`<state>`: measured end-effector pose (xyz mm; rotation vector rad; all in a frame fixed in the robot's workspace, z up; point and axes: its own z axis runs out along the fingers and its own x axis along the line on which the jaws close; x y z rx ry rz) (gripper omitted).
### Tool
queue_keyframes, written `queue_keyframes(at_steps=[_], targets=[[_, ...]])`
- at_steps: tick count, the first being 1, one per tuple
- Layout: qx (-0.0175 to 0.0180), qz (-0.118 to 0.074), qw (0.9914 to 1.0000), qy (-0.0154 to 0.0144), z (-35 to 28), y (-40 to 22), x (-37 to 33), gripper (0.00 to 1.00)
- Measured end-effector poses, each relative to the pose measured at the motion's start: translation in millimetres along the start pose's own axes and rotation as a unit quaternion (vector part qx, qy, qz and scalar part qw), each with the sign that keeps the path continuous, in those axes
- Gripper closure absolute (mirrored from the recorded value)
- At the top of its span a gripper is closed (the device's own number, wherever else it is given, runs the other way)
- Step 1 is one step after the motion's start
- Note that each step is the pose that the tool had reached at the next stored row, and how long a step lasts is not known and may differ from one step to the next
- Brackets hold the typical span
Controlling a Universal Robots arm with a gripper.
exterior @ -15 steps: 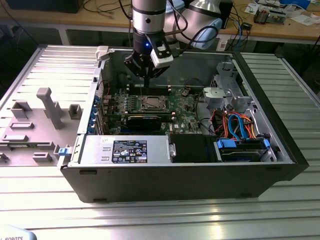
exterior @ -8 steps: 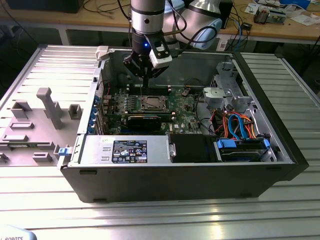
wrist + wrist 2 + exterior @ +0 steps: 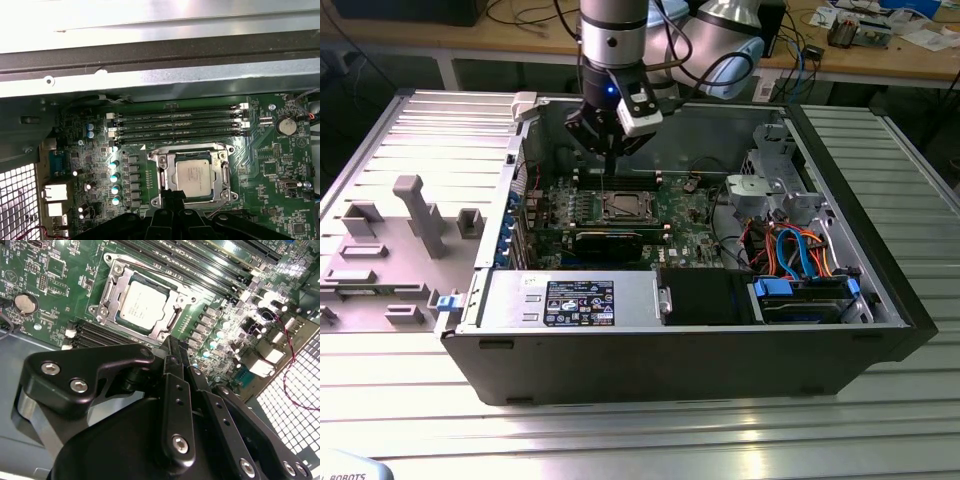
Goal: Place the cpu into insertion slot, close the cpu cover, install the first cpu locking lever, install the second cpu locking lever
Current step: 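Install the first cpu locking lever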
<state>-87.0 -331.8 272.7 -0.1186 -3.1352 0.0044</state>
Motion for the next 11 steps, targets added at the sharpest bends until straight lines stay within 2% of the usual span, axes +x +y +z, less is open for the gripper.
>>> queue_keyframes(at_steps=[11], targets=[[0.0000, 0.000, 1.00000, 0.0000, 0.0, -0.5, 6.7, 0.89]])
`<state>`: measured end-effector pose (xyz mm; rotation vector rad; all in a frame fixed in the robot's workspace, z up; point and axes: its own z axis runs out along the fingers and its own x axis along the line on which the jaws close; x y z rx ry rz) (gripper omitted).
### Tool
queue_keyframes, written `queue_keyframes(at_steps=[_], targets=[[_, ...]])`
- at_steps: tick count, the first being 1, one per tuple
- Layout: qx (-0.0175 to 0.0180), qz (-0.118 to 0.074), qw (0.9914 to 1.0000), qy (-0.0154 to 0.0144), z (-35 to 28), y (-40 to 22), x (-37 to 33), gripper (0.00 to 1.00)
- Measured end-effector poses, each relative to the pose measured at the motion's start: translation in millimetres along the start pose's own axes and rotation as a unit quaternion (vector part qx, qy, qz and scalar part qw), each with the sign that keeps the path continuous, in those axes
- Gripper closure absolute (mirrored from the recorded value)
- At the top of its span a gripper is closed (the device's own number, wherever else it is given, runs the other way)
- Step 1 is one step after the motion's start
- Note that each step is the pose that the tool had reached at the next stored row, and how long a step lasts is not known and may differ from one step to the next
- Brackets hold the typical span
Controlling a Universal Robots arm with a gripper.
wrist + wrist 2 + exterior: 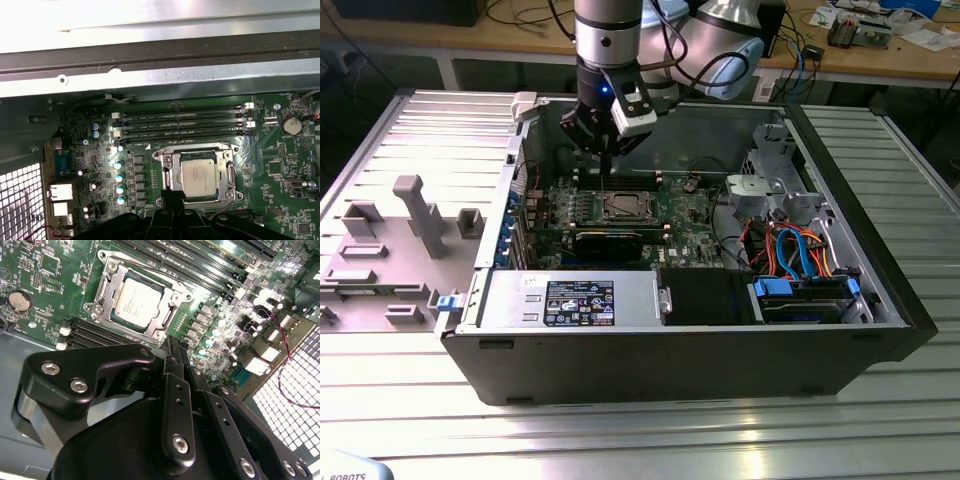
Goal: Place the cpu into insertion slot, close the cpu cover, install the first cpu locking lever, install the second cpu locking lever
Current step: 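Install the first cpu locking lever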
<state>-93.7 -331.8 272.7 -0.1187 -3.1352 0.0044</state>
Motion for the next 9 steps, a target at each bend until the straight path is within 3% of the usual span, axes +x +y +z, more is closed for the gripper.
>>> queue_keyframes(at_steps=[9], targets=[[-0.0002, 0.000, 1.00000, 0.0000, 0.0, -0.5, 8.6, 0.89]])
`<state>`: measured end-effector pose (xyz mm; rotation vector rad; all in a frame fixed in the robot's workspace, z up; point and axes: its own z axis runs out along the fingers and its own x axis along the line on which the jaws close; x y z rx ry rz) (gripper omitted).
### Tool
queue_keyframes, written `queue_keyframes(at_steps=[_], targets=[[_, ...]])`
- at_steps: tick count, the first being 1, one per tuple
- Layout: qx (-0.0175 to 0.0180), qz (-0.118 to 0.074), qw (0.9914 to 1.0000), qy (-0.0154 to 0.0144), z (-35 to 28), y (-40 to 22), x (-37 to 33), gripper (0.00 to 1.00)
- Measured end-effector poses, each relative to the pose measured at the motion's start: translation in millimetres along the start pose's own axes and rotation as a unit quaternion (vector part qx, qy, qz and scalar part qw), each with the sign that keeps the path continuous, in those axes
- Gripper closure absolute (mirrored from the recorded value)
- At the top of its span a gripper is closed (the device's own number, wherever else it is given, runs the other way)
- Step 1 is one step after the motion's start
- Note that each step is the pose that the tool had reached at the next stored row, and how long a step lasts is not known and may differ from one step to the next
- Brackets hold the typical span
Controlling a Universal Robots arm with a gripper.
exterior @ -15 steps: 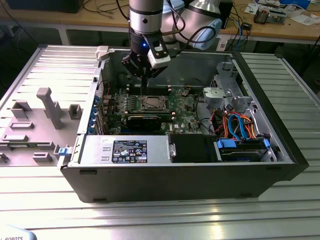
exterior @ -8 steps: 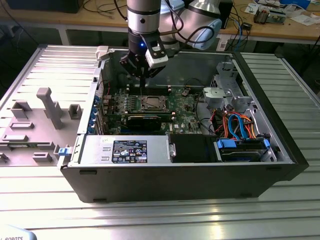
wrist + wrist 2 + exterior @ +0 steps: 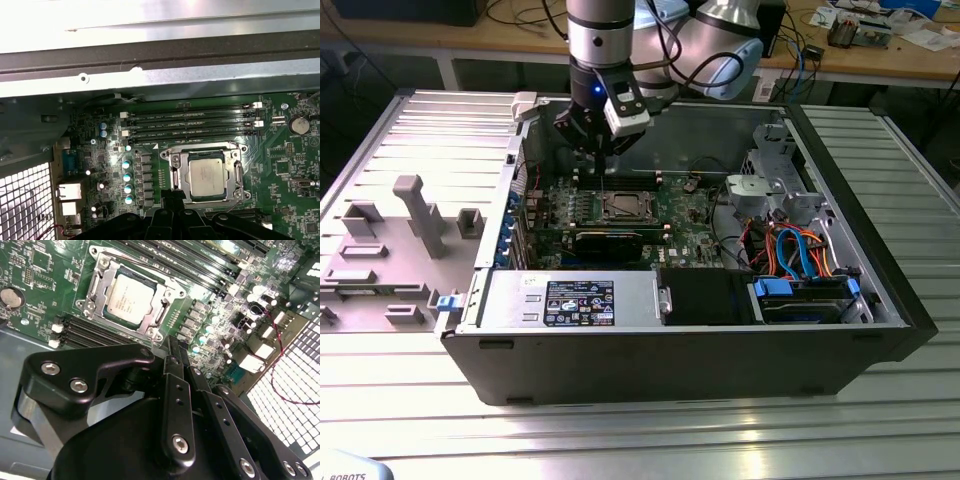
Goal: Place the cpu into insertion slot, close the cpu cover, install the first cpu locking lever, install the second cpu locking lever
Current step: 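Install the first cpu locking lever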
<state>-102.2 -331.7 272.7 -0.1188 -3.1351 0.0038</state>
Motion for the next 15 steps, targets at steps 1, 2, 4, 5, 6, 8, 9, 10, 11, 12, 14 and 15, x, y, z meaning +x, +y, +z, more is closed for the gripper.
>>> queue_keyframes(at_steps=[1, 2, 4, 5, 6, 8, 9, 10, 11, 12, 14, 15], targets=[[0.0000, 0.000, 1.00000, 0.0000, 0.0, 0.2, 0.4, 0.89], [0.0000, 0.000, 1.00000, 0.0000, 0.1, 0.4, 1.5, 0.89], [0.0000, 0.000, 1.00000, 0.0000, 0.4, 0.8, 4.5, 0.89], [0.0000, 0.000, 1.00000, 0.0000, 0.6, 1.2, 5.8, 0.89], [0.0000, 0.000, 1.00000, 0.0000, 1.0, 1.4, 6.9, 0.89], [-0.0003, -0.007, 0.99998, 0.0000, 2.8, 1.5, 7.9, 0.89], [-0.0002, -0.017, 0.99985, 0.0000, 3.6, 1.7, 7.9, 0.89], [-0.0002, -0.022, 0.99977, 0.0000, 4.1, 2.7, 8.1, 0.89], [-0.0001, -0.023, 0.99973, 0.0000, 4.5, 5.6, 8.5, 0.89], [-0.0002, -0.024, 0.99971, -0.0002, 5.0, 9.2, 8.9, 0.89], [-0.0002, -0.025, 0.99968, -0.0002, 5.5, 11.8, 9.5, 0.89], [-0.0002, -0.026, 0.99965, -0.0002, 6.0, 13.7, 10.4, 0.89]])
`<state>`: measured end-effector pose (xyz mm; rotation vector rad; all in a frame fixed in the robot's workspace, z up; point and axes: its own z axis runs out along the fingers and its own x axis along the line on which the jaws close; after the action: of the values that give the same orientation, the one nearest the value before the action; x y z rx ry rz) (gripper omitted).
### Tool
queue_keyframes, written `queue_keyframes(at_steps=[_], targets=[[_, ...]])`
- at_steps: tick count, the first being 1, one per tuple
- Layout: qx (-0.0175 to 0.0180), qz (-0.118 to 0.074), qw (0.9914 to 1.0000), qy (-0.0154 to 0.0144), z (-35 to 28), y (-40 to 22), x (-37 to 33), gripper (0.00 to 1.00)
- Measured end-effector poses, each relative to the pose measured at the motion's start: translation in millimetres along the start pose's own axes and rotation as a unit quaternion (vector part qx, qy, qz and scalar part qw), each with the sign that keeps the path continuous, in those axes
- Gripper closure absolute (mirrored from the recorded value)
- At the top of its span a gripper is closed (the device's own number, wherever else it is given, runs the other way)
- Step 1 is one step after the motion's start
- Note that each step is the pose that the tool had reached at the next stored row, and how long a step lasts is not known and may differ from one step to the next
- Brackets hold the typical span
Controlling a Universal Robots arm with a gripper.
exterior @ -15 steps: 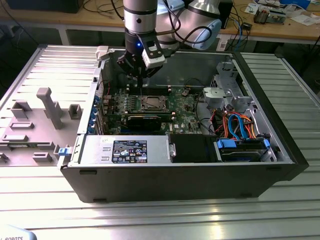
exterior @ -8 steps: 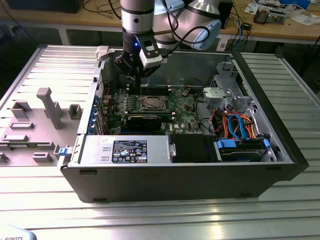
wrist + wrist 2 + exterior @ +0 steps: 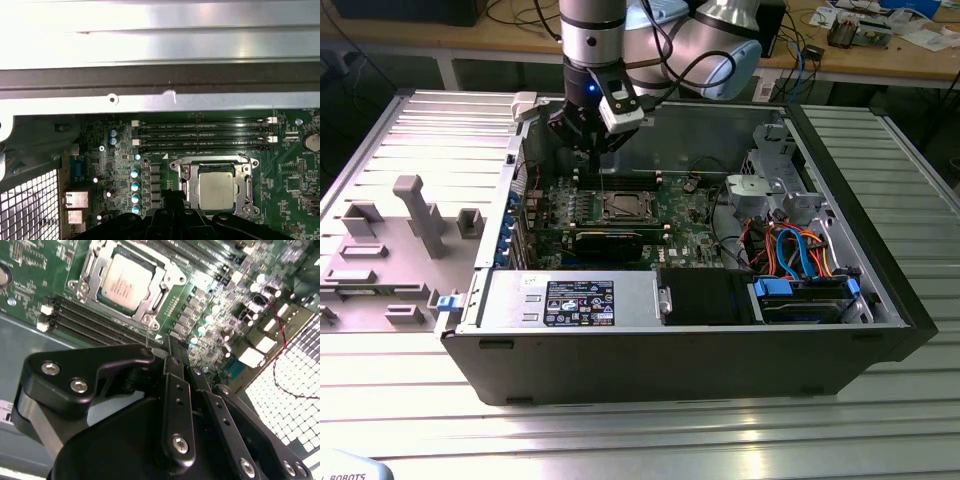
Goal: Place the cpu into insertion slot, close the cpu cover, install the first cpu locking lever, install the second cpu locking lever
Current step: 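Install the first cpu locking lever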
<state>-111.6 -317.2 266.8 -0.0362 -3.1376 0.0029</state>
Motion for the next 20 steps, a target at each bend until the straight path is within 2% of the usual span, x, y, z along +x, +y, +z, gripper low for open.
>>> queue_keyframes(at_steps=[5, 9, 20], targets=[[-0.0008, -0.007, 0.99997, 0.0000, 1.8, 7.0, 2.0, 0.89], [-0.0008, -0.013, 0.99991, 0.0000, 2.8, 16.2, 2.1, 0.89], [-0.0007, -0.014, 0.99991, 0.0000, 3.1, 16.5, 1.7, 0.89]])
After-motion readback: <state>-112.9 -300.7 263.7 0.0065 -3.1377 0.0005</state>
